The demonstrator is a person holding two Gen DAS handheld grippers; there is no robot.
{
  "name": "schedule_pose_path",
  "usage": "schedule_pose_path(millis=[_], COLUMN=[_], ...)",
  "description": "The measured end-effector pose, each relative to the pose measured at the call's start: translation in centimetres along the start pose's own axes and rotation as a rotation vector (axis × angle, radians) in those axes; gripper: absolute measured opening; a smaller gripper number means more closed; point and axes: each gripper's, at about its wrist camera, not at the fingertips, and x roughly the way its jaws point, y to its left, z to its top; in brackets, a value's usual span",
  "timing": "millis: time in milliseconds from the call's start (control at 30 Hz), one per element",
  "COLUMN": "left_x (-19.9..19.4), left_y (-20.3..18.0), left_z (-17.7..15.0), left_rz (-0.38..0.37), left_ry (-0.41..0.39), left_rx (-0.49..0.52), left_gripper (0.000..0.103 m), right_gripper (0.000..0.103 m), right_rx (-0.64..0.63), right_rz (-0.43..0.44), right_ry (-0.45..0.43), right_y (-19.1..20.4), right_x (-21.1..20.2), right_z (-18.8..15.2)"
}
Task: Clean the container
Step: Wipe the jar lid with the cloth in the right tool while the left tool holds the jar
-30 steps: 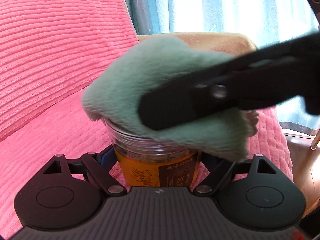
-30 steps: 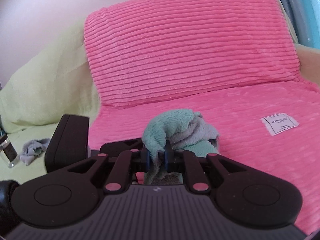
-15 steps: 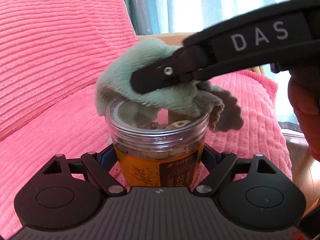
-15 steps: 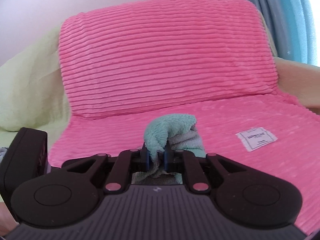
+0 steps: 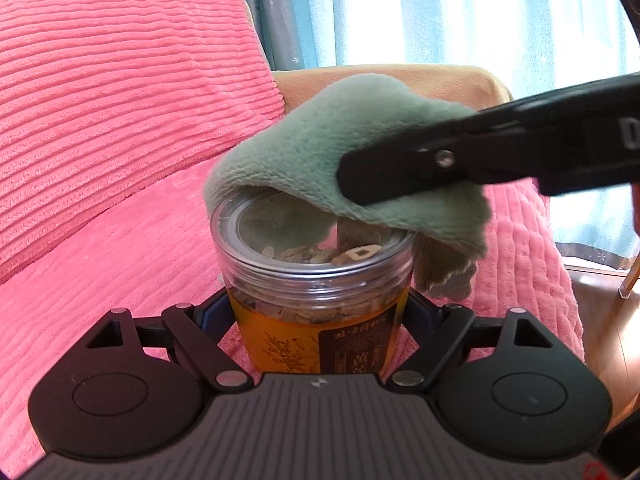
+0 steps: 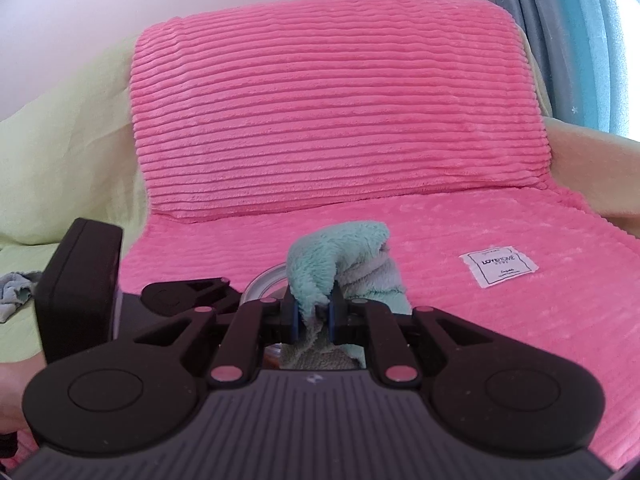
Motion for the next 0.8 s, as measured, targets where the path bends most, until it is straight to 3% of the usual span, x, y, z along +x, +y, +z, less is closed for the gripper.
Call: schedule_pose_path(millis=[300,600,800], left_x=[-1.1,-2.5,-3.6], left_y=[-1.4,-2.2,-3.0], left_z=[-0.3,0.0,0.2], left_rz=[0.007,0.004,0.007], left_ry=[0.012,0.037,0.032], left_rx=[0.015,0.059,0.115], left_gripper=[0.085,0.085,0.085], right_gripper=[0.01,0.01,0.01], right_rx=[-0.018,-0.009,0.063], right_rz=[0.015,-0.033,-0.071], right_ry=[0.001,-0.021,-0.021], right_y=[0.3,-0.3,-2.0], right_x=[-0.6,-0.7,-0.4], right_z=[-0.3,0.1,0.3])
